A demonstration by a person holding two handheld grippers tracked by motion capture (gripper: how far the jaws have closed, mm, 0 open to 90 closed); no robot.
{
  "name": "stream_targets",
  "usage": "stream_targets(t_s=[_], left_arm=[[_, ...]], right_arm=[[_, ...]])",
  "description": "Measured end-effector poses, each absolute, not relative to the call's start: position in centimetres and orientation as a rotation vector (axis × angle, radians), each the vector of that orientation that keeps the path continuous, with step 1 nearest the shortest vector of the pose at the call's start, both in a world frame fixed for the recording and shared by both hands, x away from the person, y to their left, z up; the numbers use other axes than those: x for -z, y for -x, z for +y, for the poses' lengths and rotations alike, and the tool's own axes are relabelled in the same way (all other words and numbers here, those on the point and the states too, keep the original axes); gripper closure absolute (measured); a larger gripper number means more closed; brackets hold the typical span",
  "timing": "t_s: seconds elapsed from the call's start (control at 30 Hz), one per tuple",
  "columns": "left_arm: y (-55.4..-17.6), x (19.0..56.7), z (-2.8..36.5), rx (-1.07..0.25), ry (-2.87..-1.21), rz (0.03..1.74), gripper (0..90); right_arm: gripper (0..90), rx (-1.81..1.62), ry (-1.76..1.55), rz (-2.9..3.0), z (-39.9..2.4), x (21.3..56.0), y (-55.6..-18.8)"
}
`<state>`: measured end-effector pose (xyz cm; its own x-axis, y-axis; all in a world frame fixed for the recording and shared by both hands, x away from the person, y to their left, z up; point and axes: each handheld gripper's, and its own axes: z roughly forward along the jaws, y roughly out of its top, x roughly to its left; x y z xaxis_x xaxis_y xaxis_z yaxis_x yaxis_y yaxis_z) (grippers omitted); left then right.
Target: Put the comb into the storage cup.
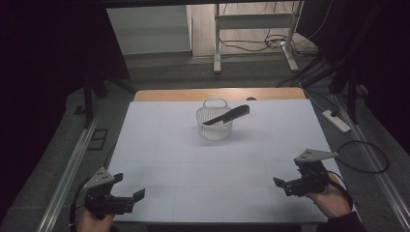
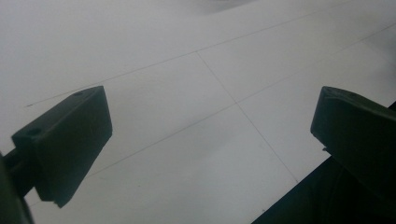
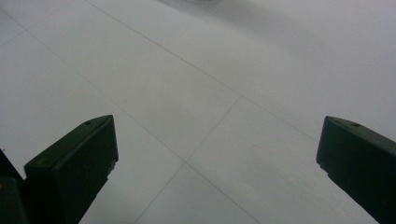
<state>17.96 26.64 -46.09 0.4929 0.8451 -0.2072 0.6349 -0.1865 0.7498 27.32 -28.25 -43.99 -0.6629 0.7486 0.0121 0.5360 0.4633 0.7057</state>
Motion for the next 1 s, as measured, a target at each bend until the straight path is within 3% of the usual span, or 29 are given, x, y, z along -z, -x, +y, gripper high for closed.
stream_targets(t_s=[1.0], left_arm=[[-18.0,46.1,26.7,-0.321,-1.905,1.228,0.0]], right_arm=[[0.0,-0.982,-1.215,2.301,-32.0,43.8,-23.9]])
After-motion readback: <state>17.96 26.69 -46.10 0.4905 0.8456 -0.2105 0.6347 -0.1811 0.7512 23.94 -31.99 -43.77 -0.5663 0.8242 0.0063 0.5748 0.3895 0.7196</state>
